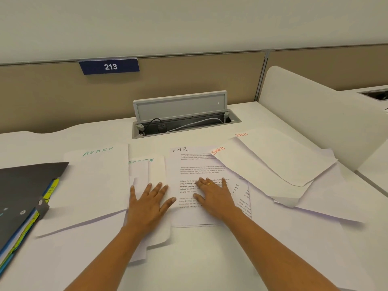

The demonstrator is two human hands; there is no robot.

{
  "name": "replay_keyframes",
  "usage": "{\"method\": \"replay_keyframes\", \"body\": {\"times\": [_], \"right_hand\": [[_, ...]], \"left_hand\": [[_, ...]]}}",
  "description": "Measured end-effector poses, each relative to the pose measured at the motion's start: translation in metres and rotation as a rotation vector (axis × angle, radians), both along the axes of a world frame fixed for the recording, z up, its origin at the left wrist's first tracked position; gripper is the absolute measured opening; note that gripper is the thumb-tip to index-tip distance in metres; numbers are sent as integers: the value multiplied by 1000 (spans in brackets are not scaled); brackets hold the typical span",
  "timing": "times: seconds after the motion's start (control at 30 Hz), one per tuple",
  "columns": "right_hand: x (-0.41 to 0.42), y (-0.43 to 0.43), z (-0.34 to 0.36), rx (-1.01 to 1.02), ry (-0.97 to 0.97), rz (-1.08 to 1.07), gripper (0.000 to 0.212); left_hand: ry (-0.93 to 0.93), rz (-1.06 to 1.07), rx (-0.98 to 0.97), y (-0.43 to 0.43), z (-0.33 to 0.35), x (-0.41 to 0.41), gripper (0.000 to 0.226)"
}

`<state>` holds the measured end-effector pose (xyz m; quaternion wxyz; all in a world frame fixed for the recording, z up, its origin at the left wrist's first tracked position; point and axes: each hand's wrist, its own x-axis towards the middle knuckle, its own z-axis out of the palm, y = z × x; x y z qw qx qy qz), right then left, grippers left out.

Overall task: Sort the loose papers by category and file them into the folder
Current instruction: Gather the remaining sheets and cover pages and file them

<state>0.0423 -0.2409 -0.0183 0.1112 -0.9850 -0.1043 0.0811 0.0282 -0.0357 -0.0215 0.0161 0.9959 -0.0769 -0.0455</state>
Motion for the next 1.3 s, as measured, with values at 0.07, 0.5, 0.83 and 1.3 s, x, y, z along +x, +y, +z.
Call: {"method": "replay_keyframes", "body": {"times": [0.07, 0.5, 0.83, 1.3], "right_hand": [[1, 0, 2, -25, -3, -36, 55], [-10, 35, -3, 175, 93, -44, 113], [-12, 38, -5, 344, 33, -105, 74], [-24, 38, 10, 610, 19, -247, 54]], "left_hand": [[-25, 60, -35, 8, -2, -1, 136], [25, 122, -211, -14, 10, 7, 81], [173, 213, -692, -48, 29, 19, 63], [250, 604, -1085, -28, 43, 39, 53]]}}
